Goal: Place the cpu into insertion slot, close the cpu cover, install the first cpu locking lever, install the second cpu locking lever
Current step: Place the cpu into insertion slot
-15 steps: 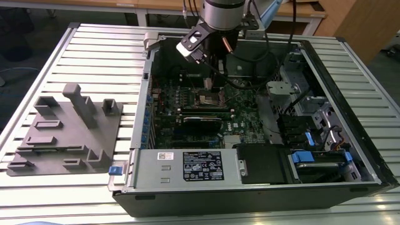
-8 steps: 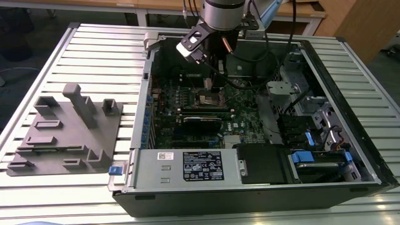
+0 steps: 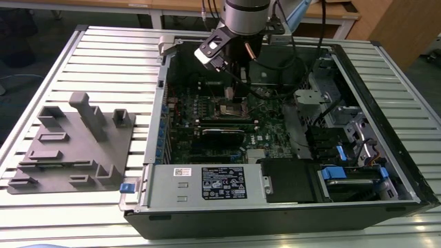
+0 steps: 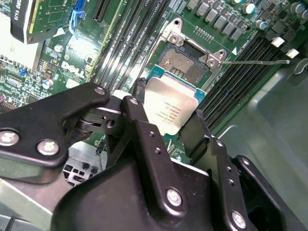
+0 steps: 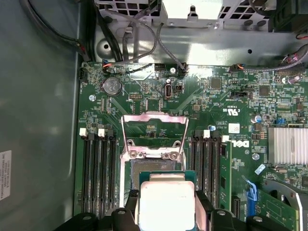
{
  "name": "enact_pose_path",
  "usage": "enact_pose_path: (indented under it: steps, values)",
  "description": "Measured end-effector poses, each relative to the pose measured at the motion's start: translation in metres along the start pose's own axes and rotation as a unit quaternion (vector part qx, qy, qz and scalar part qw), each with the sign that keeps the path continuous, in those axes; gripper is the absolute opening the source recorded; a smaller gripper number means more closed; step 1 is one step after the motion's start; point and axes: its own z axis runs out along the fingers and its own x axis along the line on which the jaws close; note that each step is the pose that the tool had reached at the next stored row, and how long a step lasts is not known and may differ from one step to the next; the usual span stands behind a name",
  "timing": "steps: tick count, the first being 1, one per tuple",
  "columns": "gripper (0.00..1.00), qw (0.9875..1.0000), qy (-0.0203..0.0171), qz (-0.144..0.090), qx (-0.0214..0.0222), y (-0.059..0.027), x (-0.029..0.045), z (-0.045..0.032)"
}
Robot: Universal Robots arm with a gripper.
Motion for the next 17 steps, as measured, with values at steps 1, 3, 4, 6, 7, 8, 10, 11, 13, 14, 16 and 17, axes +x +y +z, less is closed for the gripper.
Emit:
enact_pose_path:
  steps: [1,3,4,6,7,8,10,11,13,14,16,17]
  values:
    - [0.54,1.0000,0.0000,0.000,0.0000,-0.0001,0.0000,0.0016]
    - [0.54,1.0000,0.0000,0.000,0.0000,-0.0004,0.0001,0.0052]
    - [0.54,1.0000,-0.0001,0.000,0.0001,-0.0006,0.0001,0.0071]
    - [0.54,1.0000,0.0000,0.000,0.0000,-0.0019,0.0002,0.0094]
    - [0.54,1.0000,0.0000,0.000,0.0000,-0.0028,0.0004,0.0099]
    - [0.54,1.0000,-0.0001,0.000,0.0000,-0.0039,0.0007,0.0102]
    - [0.54,1.0000,0.0000,0.000,0.0000,-0.0064,0.0014,0.0111]
    - [0.54,1.0000,0.0000,0.000,0.0000,-0.0073,0.0018,0.0122]
    - [0.54,1.0000,0.0000,0.000,0.0000,-0.0077,0.0024,0.0157]
    - [0.54,1.0000,0.0000,0.000,0.0000,-0.0078,0.0026,0.0175]
    - [0.54,1.0000,0.0014,0.000,0.0000,-0.0080,0.0031,0.0206]
    - [0.54,1.0000,0.0046,0.000,0.0001,-0.0082,0.0030,0.0211]
